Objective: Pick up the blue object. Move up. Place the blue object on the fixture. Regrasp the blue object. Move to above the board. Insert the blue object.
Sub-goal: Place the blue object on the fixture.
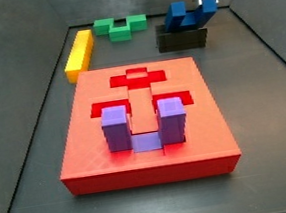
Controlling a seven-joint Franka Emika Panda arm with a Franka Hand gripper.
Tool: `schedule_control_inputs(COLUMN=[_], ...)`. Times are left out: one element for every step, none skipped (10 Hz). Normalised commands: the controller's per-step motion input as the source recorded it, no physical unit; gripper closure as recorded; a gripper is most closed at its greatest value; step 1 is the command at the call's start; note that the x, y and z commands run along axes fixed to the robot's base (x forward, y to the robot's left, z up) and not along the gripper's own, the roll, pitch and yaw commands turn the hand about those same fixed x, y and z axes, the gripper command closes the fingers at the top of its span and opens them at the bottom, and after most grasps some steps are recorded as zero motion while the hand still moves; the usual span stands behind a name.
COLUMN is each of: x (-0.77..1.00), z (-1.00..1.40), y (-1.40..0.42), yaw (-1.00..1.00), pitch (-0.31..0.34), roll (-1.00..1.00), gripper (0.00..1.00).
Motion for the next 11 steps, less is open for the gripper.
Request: schedule_control_inputs(x=[-0.03, -0.01, 0.0, 0.01, 0.0, 0.0, -0.05, -0.19, -0.34, -0.29, -0.01], z=[-0.06, -0.13, -0.2, -0.22, -0.19, -0.19, -0.22, -0.17, -0.17, -0.15, 0.0], y=[0.03, 0.02, 0.0, 0.0, 0.0, 0.0, 0.0, 0.0, 0.0, 0.0, 0.0], yaw=[-0.08, -0.06, 0.0, 0.0, 0.0, 0.0, 0.0, -0.02, -0.09, -0.09, 0.0], pitch=[0.006, 0.003, 0.0, 0.0, 0.0, 0.0, 0.0, 0.0, 0.0, 0.0, 0.0], roll=[0.3, 0.36, 0.39, 0.4, 0.36, 0.26, 0.22, 0.18, 0.11, 0.05, 0.11], gripper=[1.0, 1.0, 1.0, 1.0, 1.0, 1.0, 1.0, 1.0, 1.0, 1.0, 1.0])
